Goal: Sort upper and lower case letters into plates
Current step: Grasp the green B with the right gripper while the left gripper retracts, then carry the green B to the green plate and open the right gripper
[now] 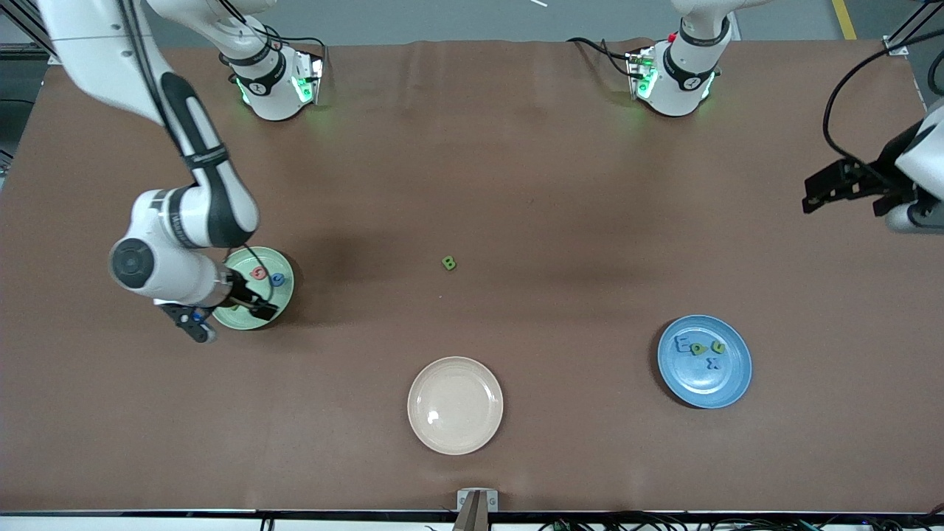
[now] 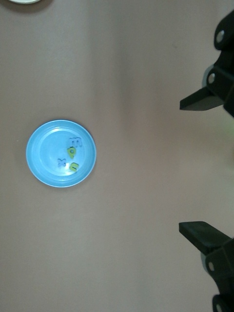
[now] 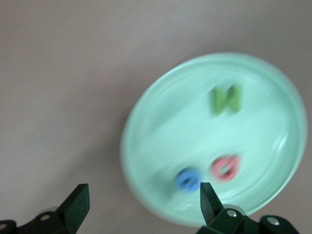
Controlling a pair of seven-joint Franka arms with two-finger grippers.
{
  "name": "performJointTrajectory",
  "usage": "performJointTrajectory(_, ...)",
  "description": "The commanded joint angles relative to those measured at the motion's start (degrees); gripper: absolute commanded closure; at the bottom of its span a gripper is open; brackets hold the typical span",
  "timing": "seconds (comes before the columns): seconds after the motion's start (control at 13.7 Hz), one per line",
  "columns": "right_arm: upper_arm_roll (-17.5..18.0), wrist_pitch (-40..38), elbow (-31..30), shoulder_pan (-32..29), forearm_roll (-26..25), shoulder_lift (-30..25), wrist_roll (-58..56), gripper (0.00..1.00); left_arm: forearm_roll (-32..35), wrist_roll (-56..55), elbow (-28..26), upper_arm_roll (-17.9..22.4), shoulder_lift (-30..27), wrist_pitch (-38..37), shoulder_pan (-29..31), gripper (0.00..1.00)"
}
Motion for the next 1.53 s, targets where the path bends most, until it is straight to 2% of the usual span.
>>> performJointTrajectory(0.0,-0.6,0.0,2.3,7.8,0.3,0.6,12.7,0.0,-1.9,1.4,-5.6,6.5,-5.1,-0.2,-5.8,0.0)
performJointTrajectory(0.15,-0.6,0.5,4.1,12.2,0.3,2.0,19.9,0.0,-3.9,3.0,-9.5,7.5,-8.0,0.5,-5.9,0.0)
performJointTrajectory(0.44,-0.6,5.0,4.2,20.8,0.3,4.8,33.3,0.0,-3.7,3.4,-9.2,7.8,-8.5,0.7,-5.8,0.0)
performJointTrajectory(0.95,-0.6,10.2,4.1,30.6,0.2,9.1,34.4,0.0,-1.0,3.5,-9.1,7.4,-8.5,0.8,-6.0,0.0)
performJointTrajectory(1.46,-0.6,13.9,5.0,33.1,-0.5,12.1,35.7,0.14,-1.2,3.5,-9.2,7.3,-8.7,1.5,-6.1,0.0)
